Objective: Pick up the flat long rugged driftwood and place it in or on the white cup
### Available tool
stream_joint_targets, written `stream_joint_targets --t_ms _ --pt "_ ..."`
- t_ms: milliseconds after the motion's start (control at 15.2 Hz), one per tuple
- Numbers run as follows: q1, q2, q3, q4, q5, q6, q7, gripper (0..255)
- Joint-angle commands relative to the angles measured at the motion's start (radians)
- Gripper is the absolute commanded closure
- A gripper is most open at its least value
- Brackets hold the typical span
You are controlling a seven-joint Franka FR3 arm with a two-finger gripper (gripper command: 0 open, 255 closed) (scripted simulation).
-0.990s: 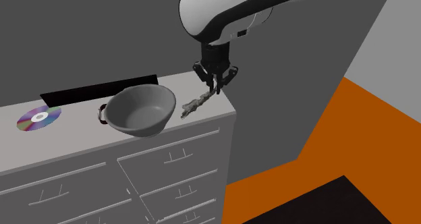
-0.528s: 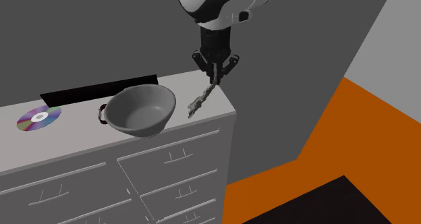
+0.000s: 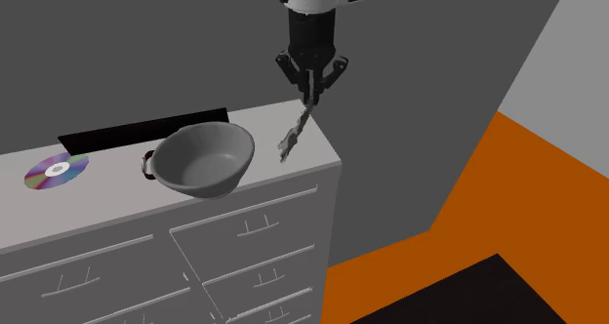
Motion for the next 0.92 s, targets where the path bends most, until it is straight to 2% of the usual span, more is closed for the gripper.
stream_joint_targets --t_ms 0,462,858 --pt "-0.001 -0.001 -0.001 0.024 0.001 -0.026 -0.003 255" --pt "0.0 -0.002 0.0 0.11 0.002 -0.112 -0.005 255" --pt "0.078 0.056 0.069 0.176 -0.024 -0.129 0.145 255"
